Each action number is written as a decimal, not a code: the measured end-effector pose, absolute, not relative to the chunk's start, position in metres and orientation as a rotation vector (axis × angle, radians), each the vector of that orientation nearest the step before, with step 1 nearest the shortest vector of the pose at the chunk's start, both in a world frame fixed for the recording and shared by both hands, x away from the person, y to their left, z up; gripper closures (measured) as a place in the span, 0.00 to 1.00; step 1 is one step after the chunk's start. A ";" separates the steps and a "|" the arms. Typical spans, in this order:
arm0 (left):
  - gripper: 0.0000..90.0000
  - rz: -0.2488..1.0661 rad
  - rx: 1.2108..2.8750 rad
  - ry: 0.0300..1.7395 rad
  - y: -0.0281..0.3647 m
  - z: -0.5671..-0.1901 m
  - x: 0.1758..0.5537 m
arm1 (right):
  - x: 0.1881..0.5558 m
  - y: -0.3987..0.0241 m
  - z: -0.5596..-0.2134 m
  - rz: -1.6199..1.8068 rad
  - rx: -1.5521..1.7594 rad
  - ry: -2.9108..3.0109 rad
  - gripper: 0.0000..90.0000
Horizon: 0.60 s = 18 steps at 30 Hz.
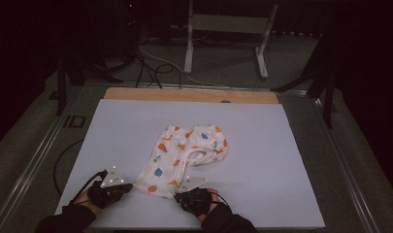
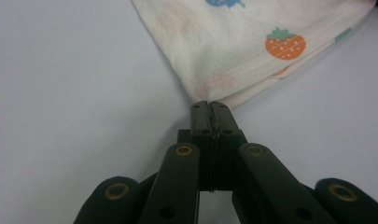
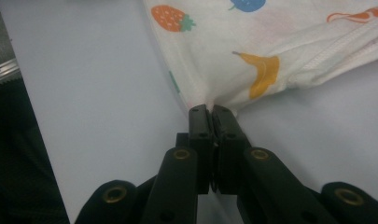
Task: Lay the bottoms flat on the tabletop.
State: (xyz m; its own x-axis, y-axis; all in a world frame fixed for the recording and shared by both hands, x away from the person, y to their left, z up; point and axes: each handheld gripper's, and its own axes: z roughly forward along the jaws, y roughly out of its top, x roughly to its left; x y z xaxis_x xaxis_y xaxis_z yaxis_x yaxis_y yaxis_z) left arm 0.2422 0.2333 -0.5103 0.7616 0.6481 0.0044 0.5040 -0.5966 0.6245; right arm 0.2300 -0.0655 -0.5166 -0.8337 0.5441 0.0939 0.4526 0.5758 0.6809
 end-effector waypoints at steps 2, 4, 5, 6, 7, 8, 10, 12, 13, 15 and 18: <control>0.97 0.303 2.330 0.867 0.235 -0.510 0.243 | 0.231 -0.068 -0.514 1.145 0.852 2.665 0.82; 0.90 0.302 2.328 0.862 0.236 -0.511 0.244 | 0.234 -0.073 -0.509 1.183 0.862 2.615 0.70; 0.85 0.298 2.325 0.869 0.236 -0.510 0.244 | 0.236 -0.077 -0.506 1.203 0.873 2.588 0.64; 0.77 0.294 2.316 0.867 0.235 -0.510 0.244 | 0.238 -0.080 -0.503 1.228 0.888 2.564 0.60; 0.64 0.305 2.317 0.875 0.234 -0.510 0.243 | 0.241 -0.085 -0.500 1.245 0.900 2.537 0.56; 0.49 0.311 2.324 0.885 0.232 -0.511 0.244 | 0.244 -0.090 -0.497 1.263 0.917 2.506 0.50; 0.36 0.299 2.314 0.879 0.229 -0.510 0.244 | 0.248 -0.098 -0.492 1.260 0.942 2.453 0.41; 0.26 0.272 2.308 0.871 0.227 -0.509 0.245 | 0.253 -0.108 -0.489 1.266 0.966 2.413 0.33; 0.21 0.257 2.304 0.854 0.226 -0.509 0.244 | 0.256 -0.114 -0.488 1.278 0.972 2.410 0.28; 0.15 0.267 2.289 0.866 0.224 -0.507 0.245 | 0.259 -0.125 -0.486 1.285 0.978 2.389 0.21; 0.09 0.248 2.266 0.873 0.224 -0.505 0.246 | 0.265 -0.142 -0.483 1.302 0.998 2.374 0.16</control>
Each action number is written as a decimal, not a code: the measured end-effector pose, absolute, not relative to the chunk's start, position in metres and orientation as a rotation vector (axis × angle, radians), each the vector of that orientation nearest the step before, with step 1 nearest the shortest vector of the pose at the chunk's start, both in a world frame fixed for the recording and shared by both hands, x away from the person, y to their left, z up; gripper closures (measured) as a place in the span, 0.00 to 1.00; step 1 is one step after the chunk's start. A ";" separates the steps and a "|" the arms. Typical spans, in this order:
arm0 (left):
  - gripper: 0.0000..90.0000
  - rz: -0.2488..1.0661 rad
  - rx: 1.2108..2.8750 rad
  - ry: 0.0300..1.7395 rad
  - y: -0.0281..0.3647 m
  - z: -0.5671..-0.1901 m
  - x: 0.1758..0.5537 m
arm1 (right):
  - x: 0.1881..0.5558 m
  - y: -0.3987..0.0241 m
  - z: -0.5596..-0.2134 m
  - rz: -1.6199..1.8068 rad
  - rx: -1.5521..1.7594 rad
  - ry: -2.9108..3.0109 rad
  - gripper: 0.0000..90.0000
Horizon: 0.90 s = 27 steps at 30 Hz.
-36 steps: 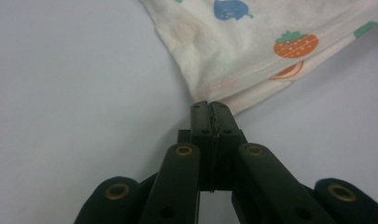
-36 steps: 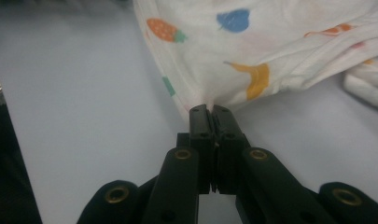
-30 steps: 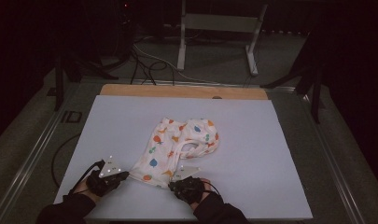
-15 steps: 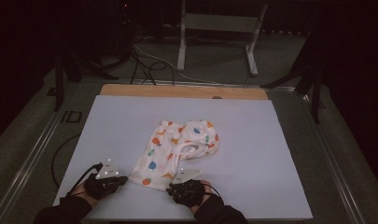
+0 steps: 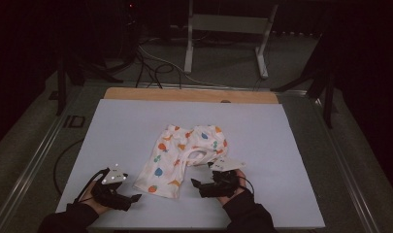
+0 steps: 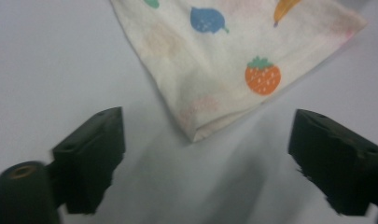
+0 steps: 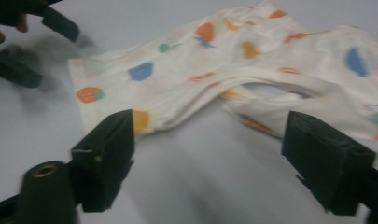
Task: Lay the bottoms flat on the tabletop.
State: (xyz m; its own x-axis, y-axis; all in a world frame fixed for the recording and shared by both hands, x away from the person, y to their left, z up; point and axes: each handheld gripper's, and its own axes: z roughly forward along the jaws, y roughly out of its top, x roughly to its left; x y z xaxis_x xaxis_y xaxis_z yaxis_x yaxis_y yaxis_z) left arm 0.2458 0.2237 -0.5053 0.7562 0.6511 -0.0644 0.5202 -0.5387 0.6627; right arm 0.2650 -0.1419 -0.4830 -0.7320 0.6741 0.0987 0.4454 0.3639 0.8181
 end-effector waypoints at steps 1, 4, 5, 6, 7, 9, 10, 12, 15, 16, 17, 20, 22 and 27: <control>0.07 0.244 2.262 0.881 0.223 -0.505 0.246 | 0.266 -0.147 -0.482 1.292 0.988 2.368 0.15; 0.04 0.231 2.249 0.881 0.220 -0.502 0.247 | 0.268 -0.161 -0.480 1.282 0.986 2.332 0.15; 0.03 0.224 2.242 0.879 0.218 -0.501 0.247 | 0.268 -0.166 -0.479 1.270 0.985 2.319 0.15; 0.03 0.218 2.238 0.876 0.216 -0.500 0.247 | 0.269 -0.170 -0.478 1.268 0.985 2.315 0.15; 0.03 0.218 2.238 0.876 0.216 -0.500 0.247 | 0.269 -0.170 -0.478 1.268 0.985 2.315 0.15; 0.03 0.204 2.238 0.866 0.211 -0.497 0.249 | 0.269 -0.184 -0.477 1.266 0.991 2.289 0.15; 0.03 0.207 2.237 0.864 0.209 -0.496 0.250 | 0.269 -0.188 -0.477 1.259 0.994 2.280 0.15; 0.03 0.198 2.239 0.849 0.205 -0.495 0.251 | 0.268 -0.197 -0.477 1.257 1.003 2.265 0.15; 0.03 0.192 2.235 0.841 0.197 -0.492 0.253 | 0.266 -0.209 -0.479 1.251 1.018 2.249 0.15; 0.03 0.191 2.234 0.834 0.195 -0.491 0.254 | 0.266 -0.213 -0.479 1.250 1.030 2.246 0.15; 0.03 0.185 2.234 0.820 0.192 -0.490 0.255 | 0.266 -0.216 -0.480 1.251 1.034 2.240 0.15; 0.03 0.172 2.228 0.802 0.183 -0.486 0.258 | 0.267 -0.223 -0.480 1.251 1.059 2.218 0.16; 0.03 0.160 2.228 0.783 0.177 -0.483 0.260 | 0.267 -0.227 -0.479 1.244 1.066 2.215 0.16; 0.04 0.156 2.245 0.738 0.160 -0.475 0.267 | 0.268 -0.238 -0.483 1.244 1.108 2.207 0.16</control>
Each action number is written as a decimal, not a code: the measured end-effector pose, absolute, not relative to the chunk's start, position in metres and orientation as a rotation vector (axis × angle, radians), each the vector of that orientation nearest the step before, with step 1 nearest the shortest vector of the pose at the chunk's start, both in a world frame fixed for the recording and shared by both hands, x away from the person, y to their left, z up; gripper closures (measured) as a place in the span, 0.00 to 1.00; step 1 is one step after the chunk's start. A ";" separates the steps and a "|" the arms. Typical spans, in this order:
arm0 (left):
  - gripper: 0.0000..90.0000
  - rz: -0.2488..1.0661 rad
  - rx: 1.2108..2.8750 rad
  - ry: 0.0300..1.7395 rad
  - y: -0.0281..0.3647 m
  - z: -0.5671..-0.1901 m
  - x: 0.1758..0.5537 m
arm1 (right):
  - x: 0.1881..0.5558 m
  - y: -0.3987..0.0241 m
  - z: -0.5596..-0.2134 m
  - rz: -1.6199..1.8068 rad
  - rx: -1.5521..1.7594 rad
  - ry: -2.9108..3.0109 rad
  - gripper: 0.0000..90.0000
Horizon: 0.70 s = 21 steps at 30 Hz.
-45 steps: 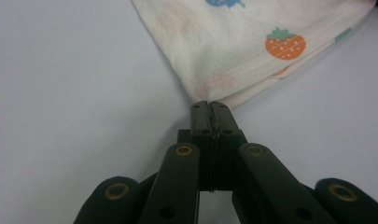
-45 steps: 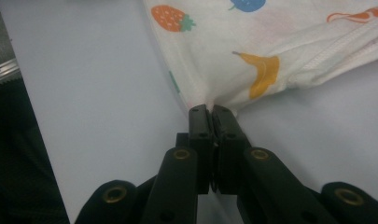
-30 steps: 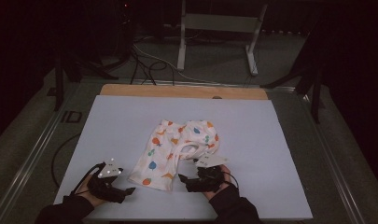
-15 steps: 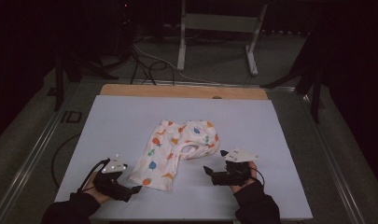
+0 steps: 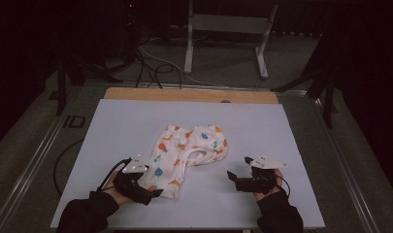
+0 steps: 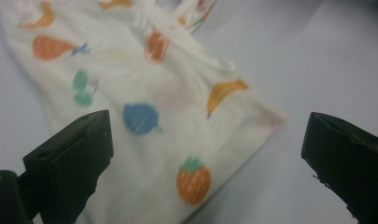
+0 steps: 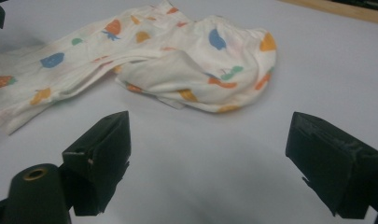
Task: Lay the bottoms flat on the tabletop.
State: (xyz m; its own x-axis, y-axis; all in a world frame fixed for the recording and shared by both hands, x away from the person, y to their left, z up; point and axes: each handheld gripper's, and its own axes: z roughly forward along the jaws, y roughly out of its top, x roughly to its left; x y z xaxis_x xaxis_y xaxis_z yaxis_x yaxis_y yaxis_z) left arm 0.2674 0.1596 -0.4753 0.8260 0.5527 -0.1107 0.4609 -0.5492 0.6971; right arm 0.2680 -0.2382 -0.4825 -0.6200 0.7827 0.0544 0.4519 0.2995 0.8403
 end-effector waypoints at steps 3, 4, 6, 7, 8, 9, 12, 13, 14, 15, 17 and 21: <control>0.04 0.159 2.256 0.714 0.152 -0.472 0.271 | 0.268 -0.241 -0.484 1.229 1.121 2.207 0.16; 0.05 0.154 2.252 0.695 0.144 -0.469 0.276 | 0.268 -0.241 -0.485 1.231 1.126 2.203 0.16; 0.05 0.155 2.257 0.665 0.134 -0.466 0.281 | 0.269 -0.240 -0.485 1.234 1.126 2.199 0.16; 0.07 0.154 2.264 0.654 0.128 -0.465 0.283 | 0.270 -0.240 -0.485 1.228 1.119 2.201 0.16; 0.08 0.151 2.267 0.648 0.122 -0.465 0.286 | 0.271 -0.239 -0.486 1.227 1.122 2.202 0.16; 0.09 0.151 2.267 0.648 0.122 -0.465 0.286 | 0.271 -0.239 -0.486 1.227 1.122 2.202 0.16; 0.16 0.156 2.285 0.613 0.099 -0.465 0.297 | 0.271 -0.237 -0.488 1.228 1.135 2.216 0.16; 0.17 0.146 2.285 0.609 0.094 -0.466 0.299 | 0.271 -0.237 -0.489 1.235 1.133 2.218 0.16; 0.19 0.146 2.292 0.601 0.088 -0.467 0.302 | 0.272 -0.236 -0.489 1.238 1.129 2.221 0.16; 0.21 0.152 2.299 0.594 0.083 -0.467 0.305 | 0.272 -0.236 -0.489 1.236 1.129 2.221 0.16; 0.29 0.155 2.304 0.580 0.073 -0.468 0.310 | 0.271 -0.236 -0.488 1.248 1.127 2.219 0.16; 0.38 0.184 2.307 0.571 0.055 -0.471 0.320 | 0.272 -0.237 -0.488 1.252 1.135 2.219 0.17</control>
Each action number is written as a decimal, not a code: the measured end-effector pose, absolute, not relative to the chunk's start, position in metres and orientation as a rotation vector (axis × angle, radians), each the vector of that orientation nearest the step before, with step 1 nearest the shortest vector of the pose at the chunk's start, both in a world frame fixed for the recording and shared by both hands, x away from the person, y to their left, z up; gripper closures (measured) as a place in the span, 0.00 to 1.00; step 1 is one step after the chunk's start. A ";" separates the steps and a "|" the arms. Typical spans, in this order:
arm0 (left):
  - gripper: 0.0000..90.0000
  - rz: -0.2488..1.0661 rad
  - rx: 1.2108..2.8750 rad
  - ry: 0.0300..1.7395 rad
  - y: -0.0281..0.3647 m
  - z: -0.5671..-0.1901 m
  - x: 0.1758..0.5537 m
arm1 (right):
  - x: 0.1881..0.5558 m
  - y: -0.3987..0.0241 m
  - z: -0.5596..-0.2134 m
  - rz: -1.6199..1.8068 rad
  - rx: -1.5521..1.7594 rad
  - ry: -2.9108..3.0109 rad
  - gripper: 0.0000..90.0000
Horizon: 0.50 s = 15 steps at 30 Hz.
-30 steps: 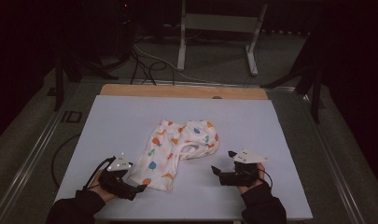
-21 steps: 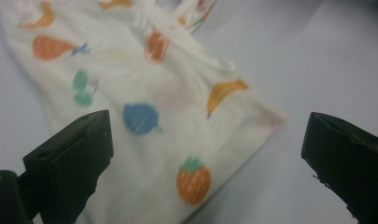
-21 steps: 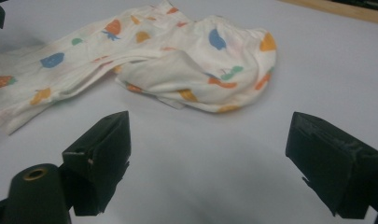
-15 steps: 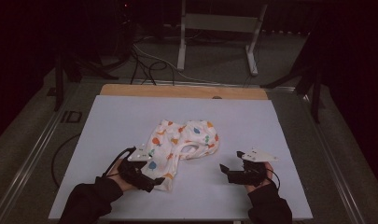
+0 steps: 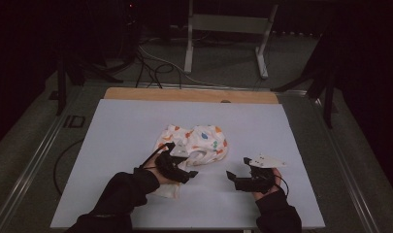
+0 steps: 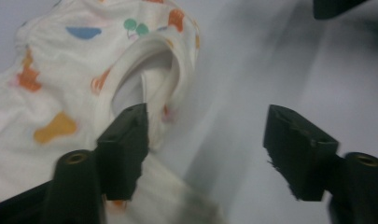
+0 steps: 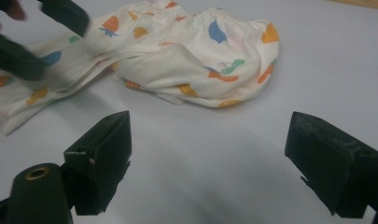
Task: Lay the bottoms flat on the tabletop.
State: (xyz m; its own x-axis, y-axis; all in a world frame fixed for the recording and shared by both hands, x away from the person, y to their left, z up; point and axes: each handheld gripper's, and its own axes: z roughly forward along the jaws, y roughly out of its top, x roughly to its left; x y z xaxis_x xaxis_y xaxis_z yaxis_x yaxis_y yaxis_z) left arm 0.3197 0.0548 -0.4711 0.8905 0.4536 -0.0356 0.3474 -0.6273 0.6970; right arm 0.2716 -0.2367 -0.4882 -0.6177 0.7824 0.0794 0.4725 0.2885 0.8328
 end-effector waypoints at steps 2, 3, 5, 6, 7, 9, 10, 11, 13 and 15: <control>0.43 0.195 2.314 0.565 0.047 -0.474 0.324 | 0.271 -0.236 -0.488 1.250 1.137 2.219 0.17; 0.44 0.200 2.318 0.563 0.043 -0.475 0.327 | 0.271 -0.236 -0.488 1.255 1.136 2.220 0.17; 0.49 0.231 2.333 0.555 0.036 -0.479 0.331 | 0.271 -0.235 -0.488 1.255 1.134 2.221 0.17; 0.51 0.244 2.336 0.562 0.032 -0.481 0.333 | 0.271 -0.235 -0.488 1.257 1.132 2.224 0.17; 0.55 0.244 2.336 0.562 0.032 -0.481 0.333 | 0.271 -0.235 -0.488 1.257 1.132 2.224 0.17; 0.59 0.270 2.373 0.564 0.024 -0.487 0.339 | 0.271 -0.235 -0.488 1.259 1.130 2.227 0.17; 0.64 0.286 2.389 0.559 0.022 -0.489 0.340 | 0.271 -0.235 -0.488 1.260 1.131 2.225 0.17; 0.69 0.282 2.406 0.553 0.020 -0.491 0.341 | 0.271 -0.236 -0.488 1.258 1.130 2.222 0.17; 0.80 0.291 2.437 0.543 0.017 -0.494 0.342 | 0.271 -0.236 -0.487 1.260 1.134 2.217 0.17; 0.93 0.288 2.446 0.538 0.015 -0.494 0.342 | 0.271 -0.236 -0.487 1.260 1.138 2.216 0.17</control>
State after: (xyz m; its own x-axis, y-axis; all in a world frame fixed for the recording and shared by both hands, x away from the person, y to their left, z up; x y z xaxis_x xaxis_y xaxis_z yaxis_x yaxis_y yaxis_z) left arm 0.3423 0.0151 -0.4937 0.8936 0.4421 0.0773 0.3090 -0.7311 0.6083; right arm 0.2710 -0.2360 -0.4875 -0.6170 0.7824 0.0841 0.4725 0.2829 0.8347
